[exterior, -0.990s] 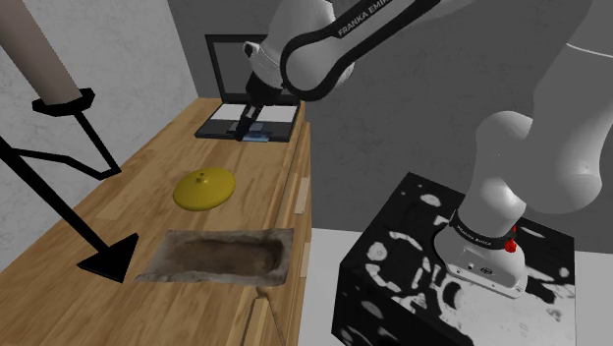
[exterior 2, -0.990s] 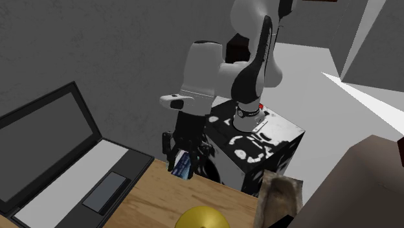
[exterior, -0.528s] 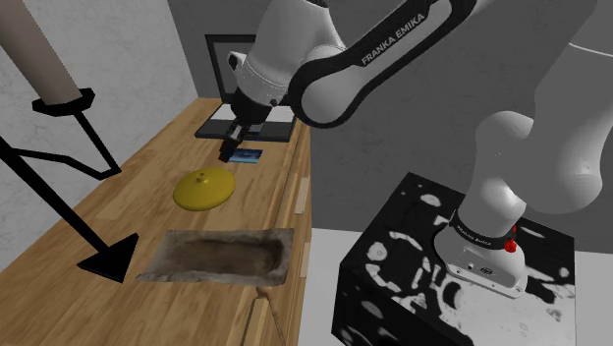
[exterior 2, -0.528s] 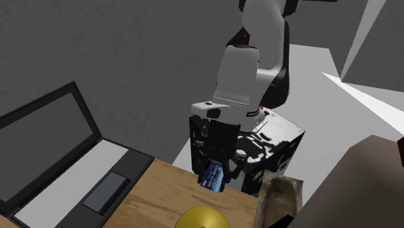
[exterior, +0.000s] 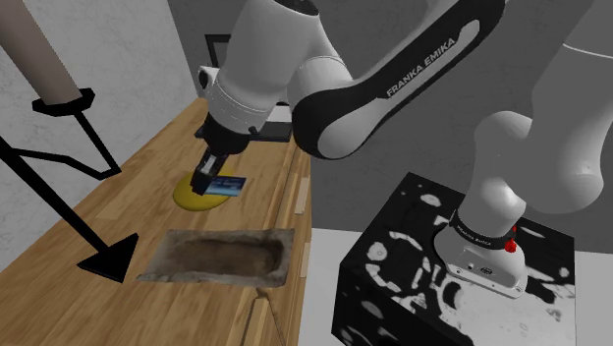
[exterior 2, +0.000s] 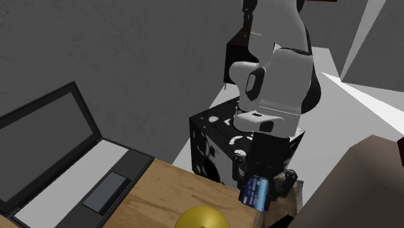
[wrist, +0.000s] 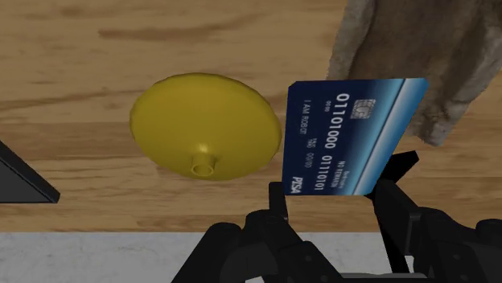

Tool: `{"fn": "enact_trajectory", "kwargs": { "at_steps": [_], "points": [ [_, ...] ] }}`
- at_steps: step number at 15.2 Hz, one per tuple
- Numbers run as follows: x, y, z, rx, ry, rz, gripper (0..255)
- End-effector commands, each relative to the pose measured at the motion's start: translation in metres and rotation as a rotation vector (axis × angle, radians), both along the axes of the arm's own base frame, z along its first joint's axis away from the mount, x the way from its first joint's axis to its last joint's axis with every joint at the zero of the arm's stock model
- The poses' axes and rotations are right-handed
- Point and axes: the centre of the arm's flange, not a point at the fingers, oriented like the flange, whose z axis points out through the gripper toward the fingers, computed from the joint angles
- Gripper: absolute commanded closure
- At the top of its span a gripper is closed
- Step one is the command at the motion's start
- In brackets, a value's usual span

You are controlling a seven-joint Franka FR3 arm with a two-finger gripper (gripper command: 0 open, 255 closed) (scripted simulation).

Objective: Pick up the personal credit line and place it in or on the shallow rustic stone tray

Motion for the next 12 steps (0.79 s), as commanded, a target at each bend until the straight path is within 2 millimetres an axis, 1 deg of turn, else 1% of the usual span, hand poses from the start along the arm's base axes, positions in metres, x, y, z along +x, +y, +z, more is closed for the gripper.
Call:
{"fn": "enact_trajectory", "kwargs": {
  "at_steps": [1,6,7,12],
  "points": [
    [-0.015,0.021,-0.001,0.001,0.0,-0.003,255],
    [-0.048,0.079,0.002,0.001,0.0,-0.003,255],
    [-0.052,0.086,0.003,0.001,0.0,-0.003,255],
    [-0.052,0.086,-0.024,0.001,0.0,-0.003,255]
  ]
}}
